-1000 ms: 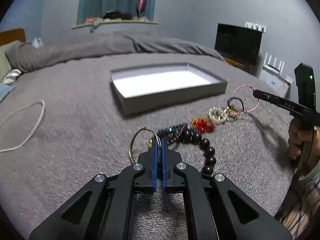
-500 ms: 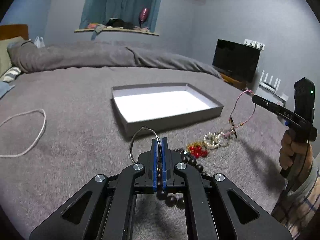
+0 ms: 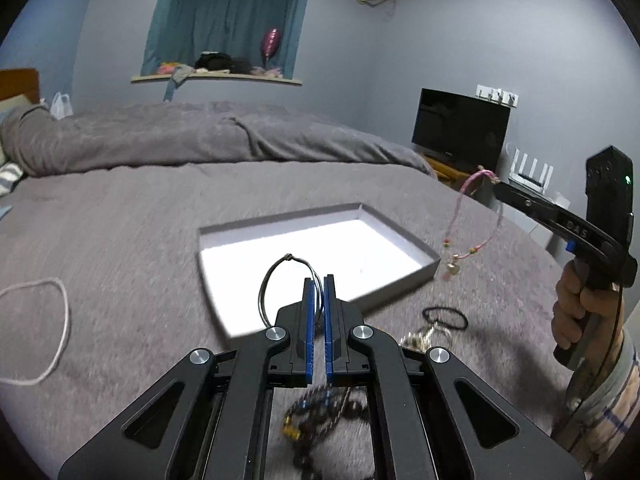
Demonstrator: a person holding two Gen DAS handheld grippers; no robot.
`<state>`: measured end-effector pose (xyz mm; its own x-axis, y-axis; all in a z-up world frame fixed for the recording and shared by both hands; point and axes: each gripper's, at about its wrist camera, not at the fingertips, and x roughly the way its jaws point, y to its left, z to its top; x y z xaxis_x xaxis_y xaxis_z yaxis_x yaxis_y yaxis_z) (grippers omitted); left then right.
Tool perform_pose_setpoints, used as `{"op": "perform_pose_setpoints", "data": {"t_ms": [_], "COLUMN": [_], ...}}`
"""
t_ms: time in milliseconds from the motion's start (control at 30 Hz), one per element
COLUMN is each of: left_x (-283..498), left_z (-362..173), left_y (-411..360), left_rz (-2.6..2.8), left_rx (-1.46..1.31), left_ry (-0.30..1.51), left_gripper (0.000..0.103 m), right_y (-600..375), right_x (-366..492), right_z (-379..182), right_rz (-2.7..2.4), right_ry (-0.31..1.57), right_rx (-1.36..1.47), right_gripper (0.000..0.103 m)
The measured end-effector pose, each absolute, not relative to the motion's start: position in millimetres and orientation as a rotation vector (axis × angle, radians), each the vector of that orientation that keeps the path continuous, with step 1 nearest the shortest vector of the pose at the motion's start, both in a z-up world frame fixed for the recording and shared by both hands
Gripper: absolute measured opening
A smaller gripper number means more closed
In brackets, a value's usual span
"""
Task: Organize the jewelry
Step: 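Release the silver bangle into the box with the left tool while the right tool drops the pink bracelet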
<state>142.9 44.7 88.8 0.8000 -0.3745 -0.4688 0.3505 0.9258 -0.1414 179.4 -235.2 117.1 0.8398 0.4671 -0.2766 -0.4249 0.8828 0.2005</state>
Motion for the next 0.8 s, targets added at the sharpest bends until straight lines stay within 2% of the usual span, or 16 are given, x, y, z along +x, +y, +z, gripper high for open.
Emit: {"op": "perform_pose_setpoints", "data": {"t_ms": [200,467,667,733,800], "left_x": [177.9,232.2,244.9,244.1,240.6], "left_z": [87.8,49.3,29.0,26.8,28.3], "left_y": [32.7,41.8,47.4,47.4,47.4], "left_rz": [-0.425,-0.464,-0.422,-0.413,-0.385], "left_rx": [-0.056,-0.191,-0.184,-0.176,-0.152], "left_ry": [0.533,0.674,0.758,0.769,0.759], "left_gripper": [0.005,0.005,0.005,0.011,0.033], "right_y": [-219.6,-198.2,-190.8,-193.0,-194.1], "right_x": [223.1,271.6,286.7,288.8,290.6], "right_z": [107.3,65.9,41.0,36.7,34.3], "right_rz": [0.479,0.470,0.436,0.417,0.406], "right_ry": [0.388,0.557,0.658,0.670,0.680], "right_rx": [0.154,0.166,0.143,0.138,0.137], "right_gripper": [0.004,0.004,0.004,0.004,0.005]}}
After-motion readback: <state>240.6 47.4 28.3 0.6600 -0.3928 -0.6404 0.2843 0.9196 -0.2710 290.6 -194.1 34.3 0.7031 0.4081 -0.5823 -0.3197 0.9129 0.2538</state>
